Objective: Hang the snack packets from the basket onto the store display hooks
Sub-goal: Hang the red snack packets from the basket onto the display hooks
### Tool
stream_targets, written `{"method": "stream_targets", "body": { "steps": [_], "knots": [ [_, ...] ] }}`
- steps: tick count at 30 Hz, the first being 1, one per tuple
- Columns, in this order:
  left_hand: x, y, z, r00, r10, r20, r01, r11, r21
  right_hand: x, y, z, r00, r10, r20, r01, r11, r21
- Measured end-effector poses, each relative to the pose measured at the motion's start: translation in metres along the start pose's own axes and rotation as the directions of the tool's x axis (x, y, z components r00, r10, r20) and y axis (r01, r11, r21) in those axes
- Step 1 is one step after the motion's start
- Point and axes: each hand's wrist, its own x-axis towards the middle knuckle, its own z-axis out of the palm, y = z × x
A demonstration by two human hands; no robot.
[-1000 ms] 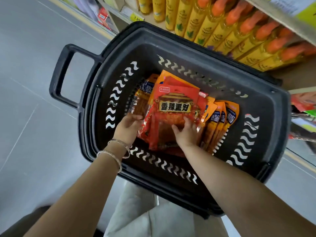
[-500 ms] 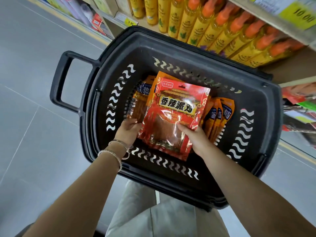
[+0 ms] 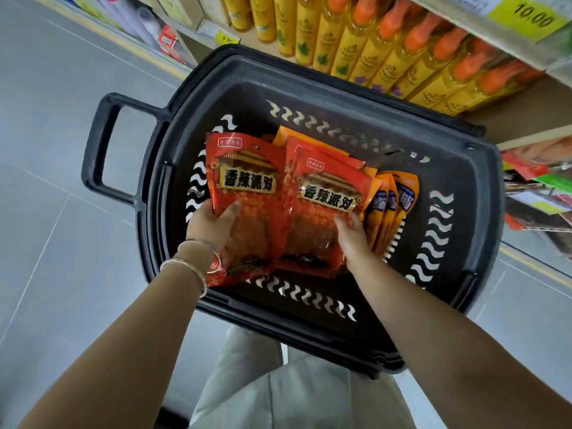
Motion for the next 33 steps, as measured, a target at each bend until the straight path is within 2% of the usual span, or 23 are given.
{"method": "stream_targets", "body": {
  "steps": [4,9,14,20,24,29,31,33],
  "knots": [
    [0.007,-0.002,-0.006,1.000,-0.004,-0.028,0.005,0.999,0.038,0.020,0.014,0.009,0.999,0.009,-0.046,-0.015,0.990,-0.137],
    [0.009,-0.001,-0.004,0.999,-0.016,-0.042,0.016,1.000,0.013,0.029,0.011,0.018,0.975,0.056,-0.213,-0.109,0.963,-0.247],
    [-0.001,0.005,-0.005,0.997,-0.007,-0.070,0.001,0.997,-0.079,0.031,0.025,-0.007,0.966,-0.062,-0.250,0.043,0.996,-0.078],
    [-0.018,0.015,-0.003,1.000,0.005,-0.028,-0.008,0.995,-0.100,0.010,0.030,-0.030,0.921,-0.168,-0.351,0.119,0.980,-0.157],
    [-0.038,0.024,-0.007,0.997,0.067,-0.027,-0.068,0.995,-0.072,-0.018,0.018,-0.035,0.919,-0.300,-0.255,0.245,0.943,-0.226],
    [-0.069,0.041,-0.021,0.990,0.134,-0.048,-0.139,0.982,-0.127,-0.059,-0.002,-0.043,0.940,-0.340,-0.037,0.341,0.939,0.037],
    [-0.085,0.047,-0.028,0.980,0.190,-0.066,-0.198,0.967,-0.159,-0.081,-0.011,-0.045,0.911,-0.413,-0.014,0.412,0.910,-0.038],
    [-0.103,0.052,-0.035,0.966,0.250,-0.067,-0.258,0.955,-0.148,-0.107,-0.016,-0.051,0.854,-0.514,-0.076,0.504,0.855,-0.119]
  ]
}}
